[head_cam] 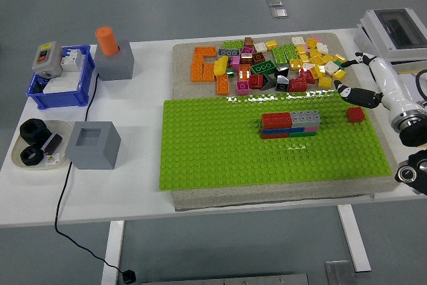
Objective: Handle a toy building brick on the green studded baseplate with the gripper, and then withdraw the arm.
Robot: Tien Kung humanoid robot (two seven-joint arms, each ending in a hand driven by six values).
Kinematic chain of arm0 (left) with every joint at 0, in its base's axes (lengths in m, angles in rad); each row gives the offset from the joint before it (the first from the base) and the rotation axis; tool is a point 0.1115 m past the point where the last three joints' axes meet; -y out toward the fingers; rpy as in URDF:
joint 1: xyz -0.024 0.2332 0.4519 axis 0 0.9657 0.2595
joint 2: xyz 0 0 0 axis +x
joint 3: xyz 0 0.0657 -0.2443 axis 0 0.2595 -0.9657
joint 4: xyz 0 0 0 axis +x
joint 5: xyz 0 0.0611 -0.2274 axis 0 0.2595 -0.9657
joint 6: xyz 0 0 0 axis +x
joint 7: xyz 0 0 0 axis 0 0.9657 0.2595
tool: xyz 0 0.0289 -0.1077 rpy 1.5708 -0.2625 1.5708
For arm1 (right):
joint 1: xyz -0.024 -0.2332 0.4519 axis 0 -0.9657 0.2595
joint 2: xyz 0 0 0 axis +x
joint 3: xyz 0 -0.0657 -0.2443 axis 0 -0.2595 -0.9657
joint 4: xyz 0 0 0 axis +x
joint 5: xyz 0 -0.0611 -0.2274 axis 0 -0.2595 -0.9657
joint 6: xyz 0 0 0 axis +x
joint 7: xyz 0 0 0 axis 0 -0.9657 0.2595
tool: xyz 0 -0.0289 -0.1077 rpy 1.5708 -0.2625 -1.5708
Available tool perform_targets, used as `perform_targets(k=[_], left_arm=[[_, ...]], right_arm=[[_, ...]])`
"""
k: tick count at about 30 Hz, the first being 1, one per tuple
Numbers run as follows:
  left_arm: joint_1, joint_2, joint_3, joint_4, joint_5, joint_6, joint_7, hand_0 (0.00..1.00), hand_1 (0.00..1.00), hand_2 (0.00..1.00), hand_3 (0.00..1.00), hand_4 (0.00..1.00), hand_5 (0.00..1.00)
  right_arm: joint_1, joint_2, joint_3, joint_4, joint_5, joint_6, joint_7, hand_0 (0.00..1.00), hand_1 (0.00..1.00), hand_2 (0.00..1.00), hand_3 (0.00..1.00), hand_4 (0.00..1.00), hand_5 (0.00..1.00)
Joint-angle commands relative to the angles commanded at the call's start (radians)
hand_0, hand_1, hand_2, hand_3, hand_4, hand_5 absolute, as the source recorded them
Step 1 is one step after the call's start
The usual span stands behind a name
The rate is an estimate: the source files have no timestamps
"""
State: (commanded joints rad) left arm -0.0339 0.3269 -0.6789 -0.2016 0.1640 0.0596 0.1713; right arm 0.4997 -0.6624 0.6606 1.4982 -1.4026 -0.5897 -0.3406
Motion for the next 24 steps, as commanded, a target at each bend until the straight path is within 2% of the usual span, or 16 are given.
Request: perform_targets(k=[4, 11, 24], left_arm=[[0.002, -0.001, 0.001, -0.001, -0.005, 0.002, 0.0, 0.83, 0.874, 0.816, 0.7, 0.868, 0.589], [0.004, -0.003, 0.002, -0.002, -0.006, 0.003, 0.001, 0.83, 0.874, 0.816, 0.7, 0.868, 0.588], [0.003, -0.002, 0.003, -0.002, -0.008, 0.006, 0.0, 0.83, 0.873, 0.817, 0.709, 0.866, 0.585]], right_arm=[[-0.018, 0.001, 0.022, -0.021, -0.001, 0.003, -0.001, 0.998, 0.919, 0.922, 0.682, 0.741, 0.169], [-0.025, 0.017, 0.012, -0.039, 0.003, 0.004, 0.005, 0.998, 0.913, 0.921, 0.686, 0.742, 0.178], [-0.055, 0.023, 0.003, -0.085, 0.007, 0.013, 0.008, 0.998, 0.911, 0.919, 0.687, 0.737, 0.179]])
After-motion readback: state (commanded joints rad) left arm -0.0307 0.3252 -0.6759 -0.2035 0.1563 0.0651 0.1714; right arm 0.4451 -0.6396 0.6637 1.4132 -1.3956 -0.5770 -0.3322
